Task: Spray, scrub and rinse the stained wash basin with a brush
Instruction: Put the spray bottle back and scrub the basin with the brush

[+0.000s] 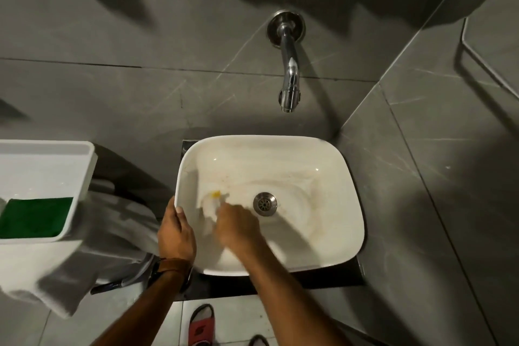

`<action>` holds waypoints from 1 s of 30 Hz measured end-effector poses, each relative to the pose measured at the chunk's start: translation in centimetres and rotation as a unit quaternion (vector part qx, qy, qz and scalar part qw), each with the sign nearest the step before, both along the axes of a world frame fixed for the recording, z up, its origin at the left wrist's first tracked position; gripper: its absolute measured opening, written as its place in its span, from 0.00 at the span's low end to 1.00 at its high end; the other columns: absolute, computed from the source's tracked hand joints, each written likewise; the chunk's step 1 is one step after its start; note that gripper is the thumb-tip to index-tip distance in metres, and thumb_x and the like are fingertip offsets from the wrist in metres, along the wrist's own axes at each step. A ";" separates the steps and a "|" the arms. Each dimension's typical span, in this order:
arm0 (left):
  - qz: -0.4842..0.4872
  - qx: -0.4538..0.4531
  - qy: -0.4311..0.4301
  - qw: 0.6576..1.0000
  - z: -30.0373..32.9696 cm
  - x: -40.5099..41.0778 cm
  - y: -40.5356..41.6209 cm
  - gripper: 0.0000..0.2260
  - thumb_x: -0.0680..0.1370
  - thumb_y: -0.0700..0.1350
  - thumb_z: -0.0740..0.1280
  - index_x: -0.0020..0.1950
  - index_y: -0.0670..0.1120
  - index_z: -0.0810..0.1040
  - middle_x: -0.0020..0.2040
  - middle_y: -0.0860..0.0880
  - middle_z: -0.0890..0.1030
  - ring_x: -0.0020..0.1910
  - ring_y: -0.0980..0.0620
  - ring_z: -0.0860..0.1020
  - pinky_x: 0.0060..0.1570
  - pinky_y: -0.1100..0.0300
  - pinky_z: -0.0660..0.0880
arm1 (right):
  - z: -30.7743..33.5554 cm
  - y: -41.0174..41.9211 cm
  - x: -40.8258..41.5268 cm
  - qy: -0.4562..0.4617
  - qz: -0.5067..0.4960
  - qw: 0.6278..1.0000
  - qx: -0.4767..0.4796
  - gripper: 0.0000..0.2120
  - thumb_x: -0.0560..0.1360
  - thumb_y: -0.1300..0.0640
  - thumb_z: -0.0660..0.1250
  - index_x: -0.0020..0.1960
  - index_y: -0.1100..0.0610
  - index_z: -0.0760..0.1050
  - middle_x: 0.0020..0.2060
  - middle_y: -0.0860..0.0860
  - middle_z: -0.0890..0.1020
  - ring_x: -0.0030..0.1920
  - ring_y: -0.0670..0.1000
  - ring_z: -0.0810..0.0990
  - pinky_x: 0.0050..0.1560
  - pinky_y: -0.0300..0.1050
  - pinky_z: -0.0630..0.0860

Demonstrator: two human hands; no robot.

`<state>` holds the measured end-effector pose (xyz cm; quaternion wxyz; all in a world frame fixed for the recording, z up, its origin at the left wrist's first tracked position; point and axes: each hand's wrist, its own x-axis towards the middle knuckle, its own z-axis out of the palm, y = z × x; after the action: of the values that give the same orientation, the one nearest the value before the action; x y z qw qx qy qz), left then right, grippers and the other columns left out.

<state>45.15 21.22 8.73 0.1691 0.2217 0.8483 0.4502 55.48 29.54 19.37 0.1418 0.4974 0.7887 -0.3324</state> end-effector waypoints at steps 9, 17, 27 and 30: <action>-0.006 -0.001 0.004 1.000 -0.1 0.1 -0.1 0.20 0.83 0.59 0.50 0.70 0.53 0.69 0.57 0.44 0.80 0.47 0.46 0.77 0.47 0.51 0.76 | 3.0 3.3 11.3 -0.135 -0.249 0.956 0.081 0.14 0.82 0.63 0.55 0.64 0.63 0.74 0.64 0.60 0.78 0.65 0.60 0.77 0.62 0.49 0.74; -0.023 0.007 -0.013 1.000 0.7 0.3 -0.1 0.19 0.83 0.58 0.50 0.70 0.54 0.68 0.53 0.49 0.79 0.47 0.48 0.81 0.44 0.50 0.82 | -5.3 0.7 -6.8 0.205 -0.171 0.963 -0.024 0.18 0.81 0.52 0.57 0.66 0.51 0.78 0.60 0.54 0.84 0.60 0.58 0.82 0.59 0.54 0.80; -0.025 -0.015 0.000 1.000 0.4 0.0 -0.1 0.19 0.83 0.58 0.51 0.70 0.54 0.68 0.51 0.50 0.80 0.44 0.48 0.80 0.44 0.54 0.80 | -9.3 9.7 5.4 0.157 -0.535 0.782 0.280 0.19 0.80 0.66 0.62 0.69 0.59 0.77 0.55 0.63 0.85 0.51 0.65 0.84 0.46 0.51 0.77; -0.009 -0.016 0.023 1.000 0.4 0.0 0.0 0.23 0.82 0.58 0.49 0.71 0.49 0.69 0.52 0.52 0.77 0.45 0.50 0.77 0.48 0.56 0.76 | -9.1 10.7 4.4 0.189 -0.502 0.806 0.252 0.21 0.80 0.67 0.60 0.72 0.60 0.73 0.58 0.64 0.83 0.55 0.65 0.83 0.52 0.53 0.77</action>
<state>45.18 21.26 9.13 0.1569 0.2365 0.8570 0.4301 59.93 40.27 10.30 -0.3270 0.7694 0.4961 -0.2346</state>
